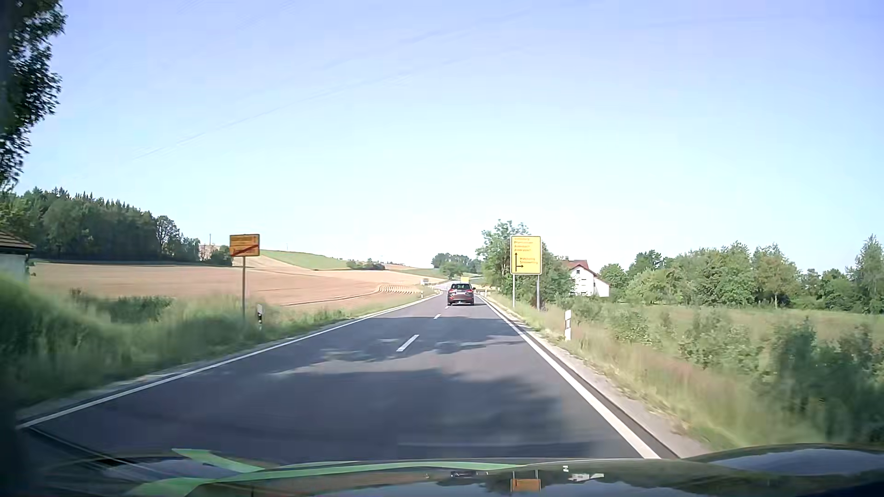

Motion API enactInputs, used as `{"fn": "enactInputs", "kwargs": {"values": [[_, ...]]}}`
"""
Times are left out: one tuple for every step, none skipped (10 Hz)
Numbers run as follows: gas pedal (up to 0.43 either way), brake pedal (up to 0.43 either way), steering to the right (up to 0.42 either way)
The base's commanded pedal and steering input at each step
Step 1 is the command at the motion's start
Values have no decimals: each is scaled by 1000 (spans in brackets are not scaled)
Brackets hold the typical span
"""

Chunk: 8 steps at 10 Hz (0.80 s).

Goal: Follow the waypoints while adhering to traffic rules and regulations

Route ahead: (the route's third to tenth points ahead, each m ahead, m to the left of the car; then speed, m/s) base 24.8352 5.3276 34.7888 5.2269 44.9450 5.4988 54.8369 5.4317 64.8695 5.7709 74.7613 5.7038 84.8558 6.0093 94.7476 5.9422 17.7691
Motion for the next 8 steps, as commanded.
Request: {"fn": "enactInputs", "kwargs": {"values": [[197, 0, -3], [197, 0, -3], [197, 0, -3], [197, 0, -3], [209, 0, -3], [209, 0, -3], [209, 0, -4], [189, 0, -3]]}}
